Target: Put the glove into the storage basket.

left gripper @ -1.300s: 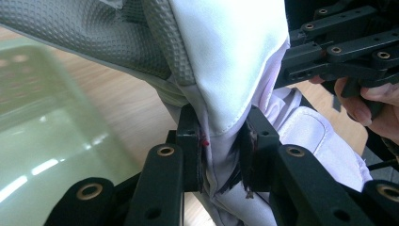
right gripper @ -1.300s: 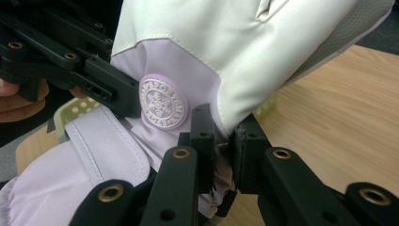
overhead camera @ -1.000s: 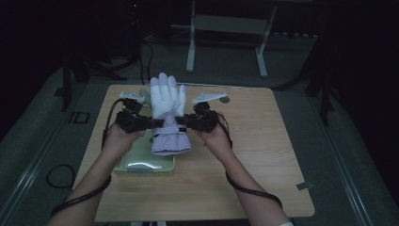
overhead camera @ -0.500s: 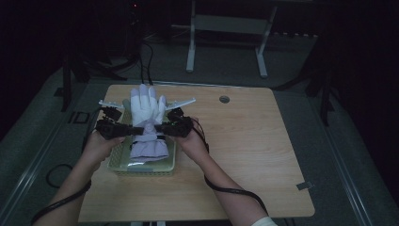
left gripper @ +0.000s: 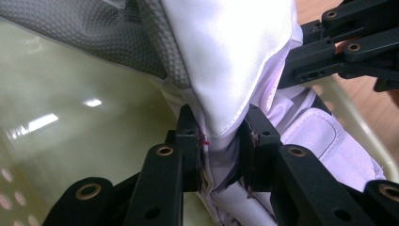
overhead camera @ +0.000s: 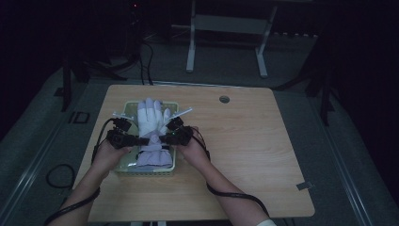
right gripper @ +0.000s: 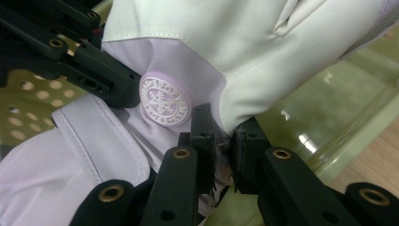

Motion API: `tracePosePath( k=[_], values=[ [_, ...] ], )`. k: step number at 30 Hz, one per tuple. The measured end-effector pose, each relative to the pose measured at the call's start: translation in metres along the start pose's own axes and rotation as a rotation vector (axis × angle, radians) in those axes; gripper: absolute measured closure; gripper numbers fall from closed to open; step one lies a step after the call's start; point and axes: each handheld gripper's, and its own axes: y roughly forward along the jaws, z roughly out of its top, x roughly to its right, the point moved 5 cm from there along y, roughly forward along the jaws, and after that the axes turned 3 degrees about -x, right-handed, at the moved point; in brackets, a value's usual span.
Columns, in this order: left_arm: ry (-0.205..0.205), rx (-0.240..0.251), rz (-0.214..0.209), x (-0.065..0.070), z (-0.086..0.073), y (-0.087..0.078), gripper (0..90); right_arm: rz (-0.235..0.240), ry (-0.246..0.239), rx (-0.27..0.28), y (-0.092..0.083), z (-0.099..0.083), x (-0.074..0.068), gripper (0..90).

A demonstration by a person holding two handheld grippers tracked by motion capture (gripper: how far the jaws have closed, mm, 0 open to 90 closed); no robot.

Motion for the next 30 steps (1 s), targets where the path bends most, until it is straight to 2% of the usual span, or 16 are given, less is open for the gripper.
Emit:
tracePosePath(
  k=[4,6,9,11,12,13,16,19,22,23,24,25,26,28,30],
  values=[
    [-0.004,-0.051,0.033,-0.003,-0.004,0.008,71.4,-0.024,-0.006,-0.041,0.011,-0.005,-0.001,80.6],
    [0.006,-0.073,0.064,-0.004,-0.005,0.012,69.1,-0.027,-0.003,-0.058,0.015,-0.007,-0.001,80.4],
    [0.049,-0.085,0.148,-0.003,-0.003,0.015,61.7,-0.032,0.004,-0.066,0.016,-0.006,-0.001,80.4],
    [0.065,-0.122,0.225,-0.003,-0.003,0.02,57.9,-0.036,0.007,-0.072,0.016,-0.006,-0.001,79.9],
    [0.067,-0.16,0.25,-0.003,-0.004,0.024,57.3,-0.037,0.005,-0.082,0.017,-0.006,-0.002,78.8],
    [0.065,-0.173,0.27,-0.003,-0.003,0.026,54.8,-0.044,0.002,-0.09,0.018,-0.006,-0.003,77.0],
    [0.057,-0.189,0.295,-0.004,-0.002,0.028,50.2,-0.057,-0.001,-0.099,0.02,-0.006,-0.003,73.5],
    [0.05,-0.19,0.338,-0.006,-0.001,0.029,46.4,-0.041,0.004,-0.068,0.013,-0.003,-0.002,62.0],
    [0.045,-0.142,0.343,-0.005,0.002,0.027,40.5,-0.029,-0.016,0.007,-0.001,0.006,-0.001,47.7],
    [0.047,-0.114,0.326,-0.004,0.003,0.025,34.4,-0.005,-0.026,0.044,-0.006,0.009,-0.001,44.0],
    [0.05,-0.083,0.303,-0.003,0.004,0.023,25.3,0.016,-0.027,0.059,-0.01,0.011,0.0,41.4],
    [0.047,-0.059,0.281,-0.001,0.004,0.021,20.9,0.024,-0.03,0.066,-0.014,0.012,0.001,39.8],
    [0.048,-0.04,0.27,0.0,0.005,0.02,17.1,0.03,-0.036,0.079,-0.017,0.013,0.002,37.1],
    [0.063,0.027,0.267,0.004,0.008,0.015,10.0,0.048,-0.046,0.098,-0.023,0.013,0.004,30.5],
    [0.064,0.057,0.251,0.008,0.01,0.01,4.6,0.075,-0.049,0.106,-0.027,0.011,0.007,26.1]
  ],
)
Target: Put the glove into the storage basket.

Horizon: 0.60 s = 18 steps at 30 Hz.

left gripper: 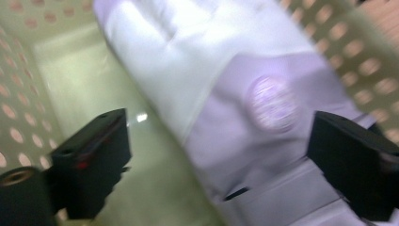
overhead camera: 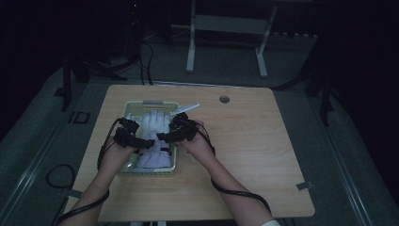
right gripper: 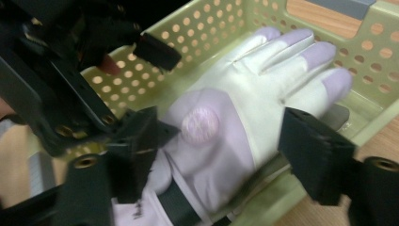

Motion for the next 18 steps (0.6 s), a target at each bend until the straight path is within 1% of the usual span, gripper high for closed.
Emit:
tracePosePath(
  k=[1,2,3,4,5,6,7,8,10,12,14,17,18],
  values=[
    [0.004,0.01,-0.005,0.001,0.001,-0.003,2.2,0.016,-0.008,-0.004,-0.002,-0.002,0.001,21.6],
    [0.007,0.033,-0.013,0.003,0.002,-0.006,2.1,0.024,-0.012,-0.001,-0.004,-0.003,0.002,19.0],
    [0.008,0.054,-0.023,0.006,0.003,-0.008,2.2,0.022,-0.023,0.001,-0.005,-0.005,0.004,18.6],
    [0.011,0.059,-0.032,0.007,0.003,-0.01,2.2,0.019,-0.036,-0.003,-0.007,-0.007,0.006,17.9],
    [0.011,0.084,-0.065,0.011,0.003,-0.013,2.2,0.021,-0.043,-0.011,-0.008,-0.009,0.007,16.8],
    [0.008,0.093,-0.079,0.013,0.003,-0.014,2.2,0.024,-0.044,-0.012,-0.011,-0.012,0.008,16.4],
    [0.01,0.093,-0.081,0.016,0.003,-0.015,2.2,0.028,-0.041,-0.012,-0.012,-0.013,0.009,16.3],
    [0.021,0.102,-0.082,0.02,0.003,-0.016,2.2,0.033,-0.043,-0.013,-0.014,-0.016,0.01,16.3],
    [0.029,0.112,-0.087,0.026,0.002,-0.018,2.2,0.024,-0.047,-0.018,-0.019,-0.02,0.014,16.4],
    [0.042,0.124,-0.097,0.034,0.002,-0.02,2.2,0.032,-0.05,-0.018,-0.023,-0.023,0.016,16.1],
    [0.053,0.135,-0.116,0.042,0.002,-0.021,2.2,0.032,-0.057,-0.022,-0.027,-0.027,0.017,15.2],
    [0.077,0.143,-0.126,0.053,0.003,-0.022,2.2,0.029,-0.063,-0.025,-0.033,-0.033,0.02,14.9],
    [0.08,0.15,-0.136,0.059,0.004,-0.022,2.2,0.029,-0.062,-0.024,-0.035,-0.034,0.021,14.8]
  ],
)
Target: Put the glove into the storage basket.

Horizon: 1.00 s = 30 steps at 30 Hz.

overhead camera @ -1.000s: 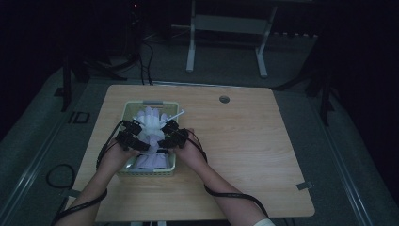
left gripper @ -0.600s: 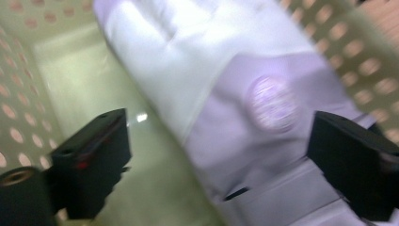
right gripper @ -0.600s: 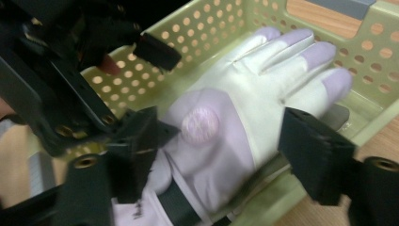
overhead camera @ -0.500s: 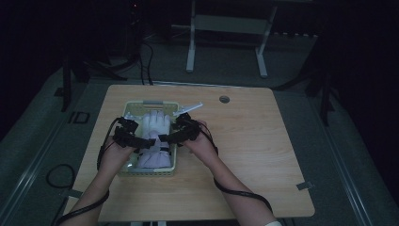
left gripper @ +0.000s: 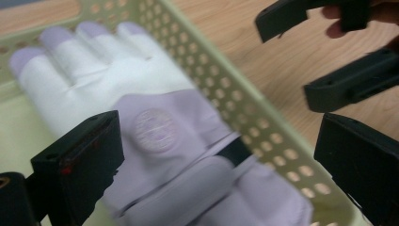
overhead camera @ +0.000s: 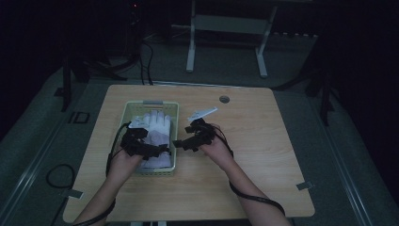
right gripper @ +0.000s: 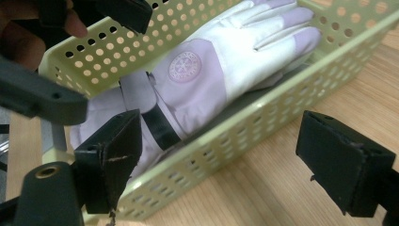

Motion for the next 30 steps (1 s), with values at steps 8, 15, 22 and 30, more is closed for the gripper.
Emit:
tracePosePath(
  k=[8,15,22,30],
  values=[
    [0.048,0.031,-0.09,0.038,0.01,0.005,2.2,-0.021,-0.006,0.009,-0.018,-0.017,0.008,14.4],
    [0.09,0.076,-0.139,0.073,0.021,0.012,2.2,-0.049,-0.003,0.011,-0.037,-0.036,0.019,14.5],
    [0.143,0.07,-0.18,0.1,0.028,0.023,2.3,-0.07,0.005,0.02,-0.055,-0.053,0.03,14.5],
    [0.176,0.037,-0.237,0.125,0.024,0.045,2.3,-0.101,0.018,0.008,-0.068,-0.08,0.04,14.1]
  ],
)
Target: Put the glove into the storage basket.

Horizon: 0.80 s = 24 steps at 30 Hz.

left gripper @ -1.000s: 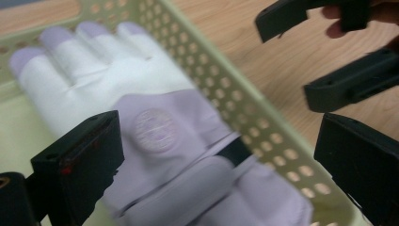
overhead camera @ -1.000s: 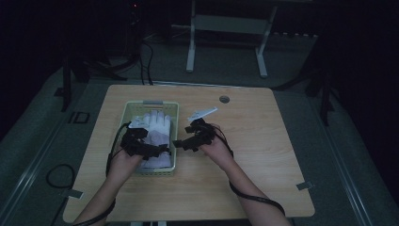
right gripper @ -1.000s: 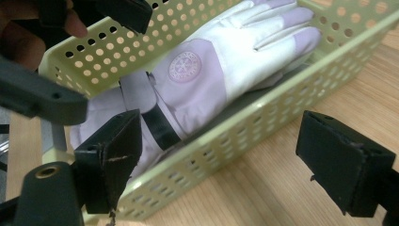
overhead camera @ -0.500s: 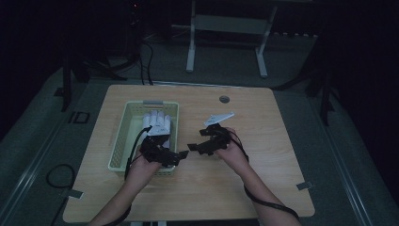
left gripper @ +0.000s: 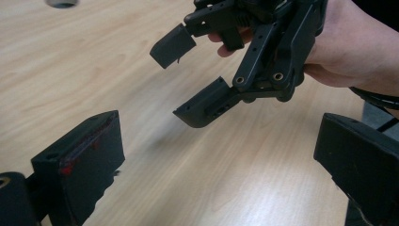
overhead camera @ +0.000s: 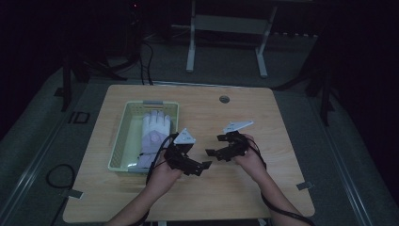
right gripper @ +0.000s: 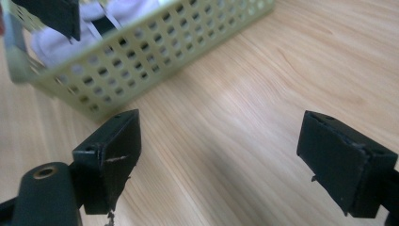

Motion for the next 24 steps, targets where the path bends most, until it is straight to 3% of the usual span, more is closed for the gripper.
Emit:
tracePosePath(
  k=[6,10,16,24],
  values=[
    [0.019,-0.012,-0.036,0.011,-0.005,0.019,2.3,-0.013,0.002,0.003,-0.009,-0.019,0.009,14.1],
    [0.01,-0.018,-0.057,0.017,-0.01,0.031,2.3,-0.043,0.006,-0.022,-0.014,-0.034,0.015,13.8],
    [0.04,-0.024,-0.091,0.027,-0.016,0.048,2.3,-0.063,0.013,-0.004,-0.025,-0.054,0.023,13.4],
    [0.065,-0.072,-0.126,0.038,-0.028,0.073,2.3,-0.08,0.03,0.004,-0.035,-0.08,0.03,12.6]
  ],
)
